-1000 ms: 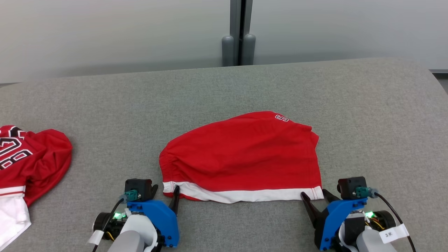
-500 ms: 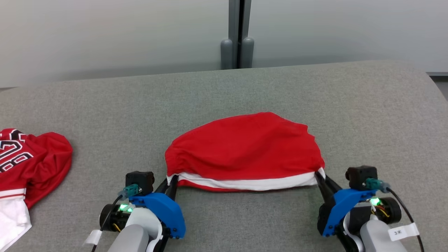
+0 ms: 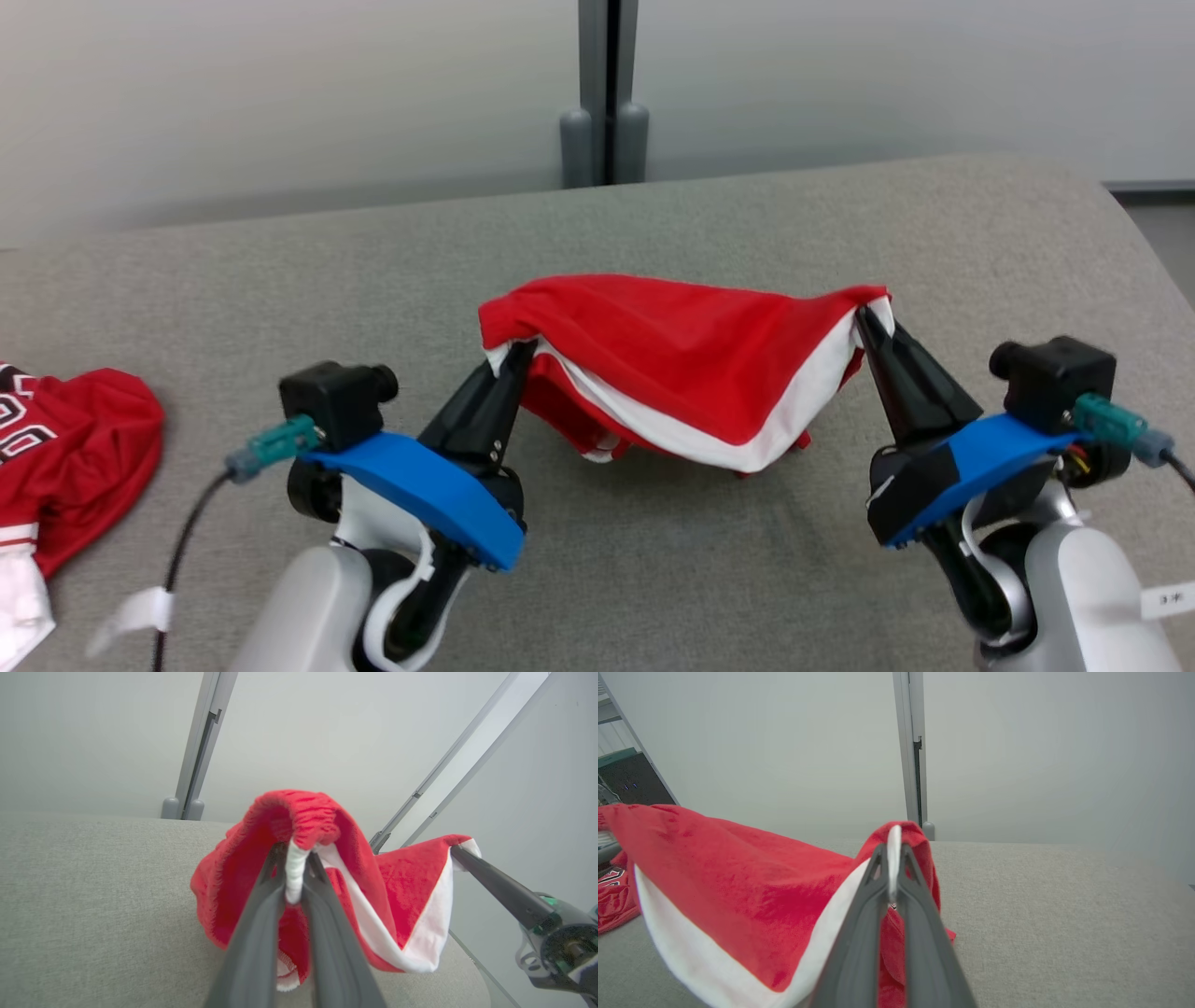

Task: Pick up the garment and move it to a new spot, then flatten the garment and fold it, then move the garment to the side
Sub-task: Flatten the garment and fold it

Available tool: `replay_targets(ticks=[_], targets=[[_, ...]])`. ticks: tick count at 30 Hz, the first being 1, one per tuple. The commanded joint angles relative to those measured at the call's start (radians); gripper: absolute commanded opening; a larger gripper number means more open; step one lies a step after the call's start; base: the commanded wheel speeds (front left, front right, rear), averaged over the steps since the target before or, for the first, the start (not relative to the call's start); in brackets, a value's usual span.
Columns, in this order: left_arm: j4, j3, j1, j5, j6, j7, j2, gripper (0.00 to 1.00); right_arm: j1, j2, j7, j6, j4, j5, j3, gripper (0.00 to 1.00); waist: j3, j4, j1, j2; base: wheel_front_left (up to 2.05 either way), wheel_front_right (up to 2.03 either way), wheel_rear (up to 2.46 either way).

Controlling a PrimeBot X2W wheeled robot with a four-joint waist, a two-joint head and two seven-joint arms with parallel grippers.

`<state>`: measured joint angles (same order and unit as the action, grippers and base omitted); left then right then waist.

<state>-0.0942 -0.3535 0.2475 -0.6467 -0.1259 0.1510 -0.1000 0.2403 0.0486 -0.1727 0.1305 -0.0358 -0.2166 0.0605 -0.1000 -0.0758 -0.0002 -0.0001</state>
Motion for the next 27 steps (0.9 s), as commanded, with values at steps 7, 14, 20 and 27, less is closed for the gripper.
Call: replay_targets(ticks=[7,14,20,27], targets=[[0.105,0.058,0.17,-0.064,-0.001,0.133,-0.084,0.0,0.203,0.003,-0.096,0.0,0.046,-0.011,0.019,0.0,-0.135,-0.043,0.0002,0.0001,0.0,0.0,0.0],[-0.003,0.075,0.493,-0.008,-0.005,0.14,-0.199,0.0,0.595,0.021,-0.103,0.0,-0.099,-0.053,0.079,0.0,-0.331,-0.081,0.0002,0.0001,0.0,0.0,0.0],[-0.084,0.093,0.78,-0.045,-0.006,0.046,-0.22,0.0,0.944,0.027,0.035,0.0,-0.293,-0.023,0.046,0.0,-0.45,-0.091,0.0002,0.0001,0.0,0.0,0.0],[-0.179,0.083,0.988,-0.022,-0.006,-0.147,-0.183,0.0,1.179,0.035,0.292,0.0,-0.42,0.106,-0.007,0.0,-0.472,-0.048,0.0002,0.0001,0.0,0.0,0.0]])
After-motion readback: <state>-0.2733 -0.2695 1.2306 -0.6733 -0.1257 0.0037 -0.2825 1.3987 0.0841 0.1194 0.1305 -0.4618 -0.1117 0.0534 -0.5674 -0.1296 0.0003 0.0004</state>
